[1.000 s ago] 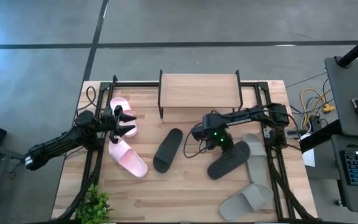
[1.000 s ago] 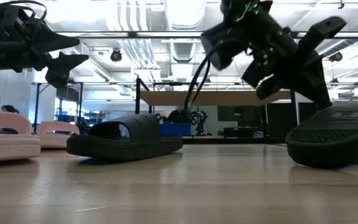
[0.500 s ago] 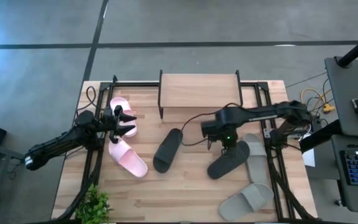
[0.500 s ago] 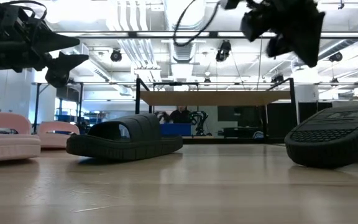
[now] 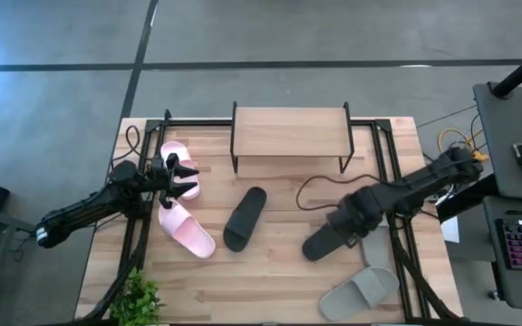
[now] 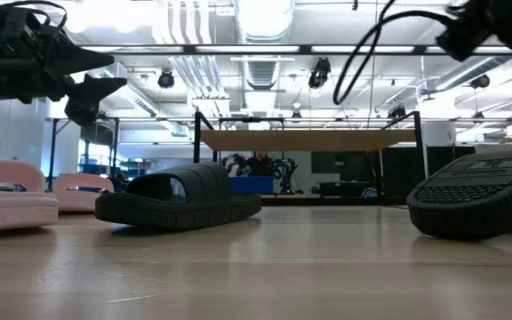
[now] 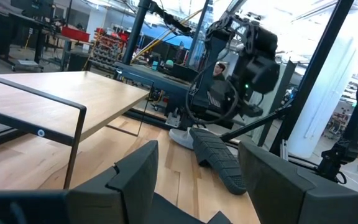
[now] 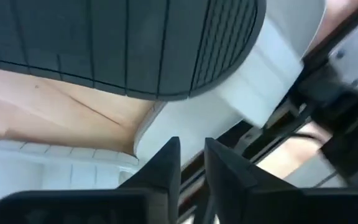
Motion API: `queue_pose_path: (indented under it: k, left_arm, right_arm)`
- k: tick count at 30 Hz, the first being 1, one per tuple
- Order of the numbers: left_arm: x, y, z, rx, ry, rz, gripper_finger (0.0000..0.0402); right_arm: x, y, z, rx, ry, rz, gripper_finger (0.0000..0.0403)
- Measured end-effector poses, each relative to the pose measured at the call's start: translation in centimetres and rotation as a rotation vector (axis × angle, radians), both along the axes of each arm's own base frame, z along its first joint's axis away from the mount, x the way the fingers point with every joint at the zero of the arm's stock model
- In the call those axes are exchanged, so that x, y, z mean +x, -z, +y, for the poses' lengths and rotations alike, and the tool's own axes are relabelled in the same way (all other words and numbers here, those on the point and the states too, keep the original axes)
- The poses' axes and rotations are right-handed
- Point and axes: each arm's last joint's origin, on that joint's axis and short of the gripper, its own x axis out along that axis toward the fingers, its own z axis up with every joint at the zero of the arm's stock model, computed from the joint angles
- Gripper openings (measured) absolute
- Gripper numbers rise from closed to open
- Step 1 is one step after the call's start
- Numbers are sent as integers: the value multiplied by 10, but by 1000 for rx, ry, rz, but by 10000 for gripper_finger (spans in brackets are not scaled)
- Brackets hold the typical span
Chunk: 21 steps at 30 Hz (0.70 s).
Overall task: Pick and place slides into the shelf
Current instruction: Put the right black slide on the shelf
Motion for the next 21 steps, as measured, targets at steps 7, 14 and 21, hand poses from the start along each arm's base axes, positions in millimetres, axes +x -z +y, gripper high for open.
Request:
queue_pose_path:
  k: [7, 14, 21]
  left_arm:
    - [0, 0, 0, 0, 0, 0, 208]
    - [0, 0, 0, 0, 0, 0, 208]
    - [0, 0, 0, 0, 0, 0, 208]
  right_arm:
    - [-10, 27, 10, -12, 187, -33, 150]
    - [-18, 59, 7, -99, 231, 30, 177]
    - [-19, 66, 2, -213, 208, -14, 158]
